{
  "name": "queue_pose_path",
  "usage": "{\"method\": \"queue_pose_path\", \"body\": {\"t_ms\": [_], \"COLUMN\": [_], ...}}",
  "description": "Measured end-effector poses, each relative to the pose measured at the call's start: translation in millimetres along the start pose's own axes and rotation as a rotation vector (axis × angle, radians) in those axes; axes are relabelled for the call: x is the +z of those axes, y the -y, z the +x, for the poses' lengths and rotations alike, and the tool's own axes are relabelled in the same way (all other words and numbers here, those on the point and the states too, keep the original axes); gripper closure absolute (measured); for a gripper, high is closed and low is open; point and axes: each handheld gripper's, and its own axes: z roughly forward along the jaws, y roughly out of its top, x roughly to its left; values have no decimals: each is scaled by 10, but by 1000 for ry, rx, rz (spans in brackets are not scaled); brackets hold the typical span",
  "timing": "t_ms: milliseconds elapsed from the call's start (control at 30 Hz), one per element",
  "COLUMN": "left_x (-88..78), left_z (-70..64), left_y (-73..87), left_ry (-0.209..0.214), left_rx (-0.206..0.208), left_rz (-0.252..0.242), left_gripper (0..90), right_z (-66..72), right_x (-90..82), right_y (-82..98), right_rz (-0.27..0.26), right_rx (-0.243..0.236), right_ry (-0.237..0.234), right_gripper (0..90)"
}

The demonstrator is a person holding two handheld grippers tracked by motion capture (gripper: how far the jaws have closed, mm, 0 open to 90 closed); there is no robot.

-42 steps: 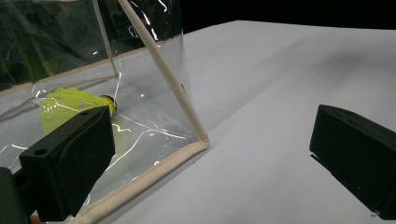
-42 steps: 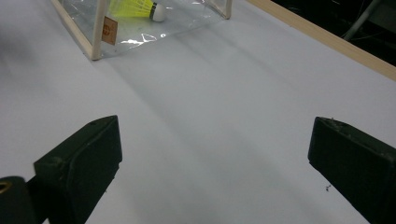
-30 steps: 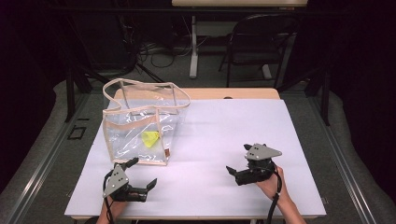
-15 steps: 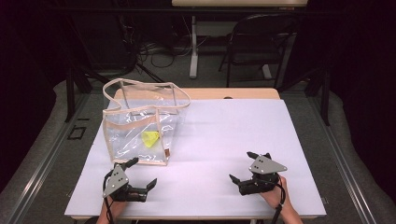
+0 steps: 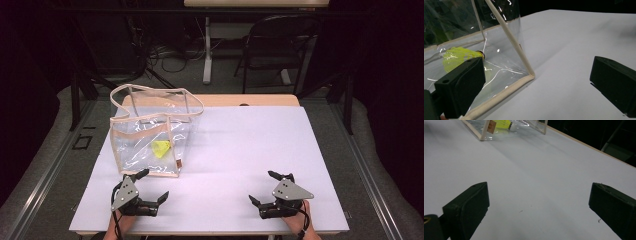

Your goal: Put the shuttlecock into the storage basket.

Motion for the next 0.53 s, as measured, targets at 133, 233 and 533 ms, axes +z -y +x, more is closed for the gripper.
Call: {"method": "queue_pose_path", "body": {"t_ms": [133,233,533], "left_x": [-4,-4,12], "left_z": [-2,-1,-10], "left_y": [0,2,1], "left_ry": [1,4,13], "left_rx": [1,-2,12], "left_rz": [-2,-3,10], "left_gripper": [1,1,0], "right_z": [27,49,60], "right_x": [-14,-23,-18], "right_y": [33,44,39], "right_rz": [-7,-13,-20], "right_rx": [23,31,37], "right_ry": [12,21,26], "right_gripper": [17,11,0]}}
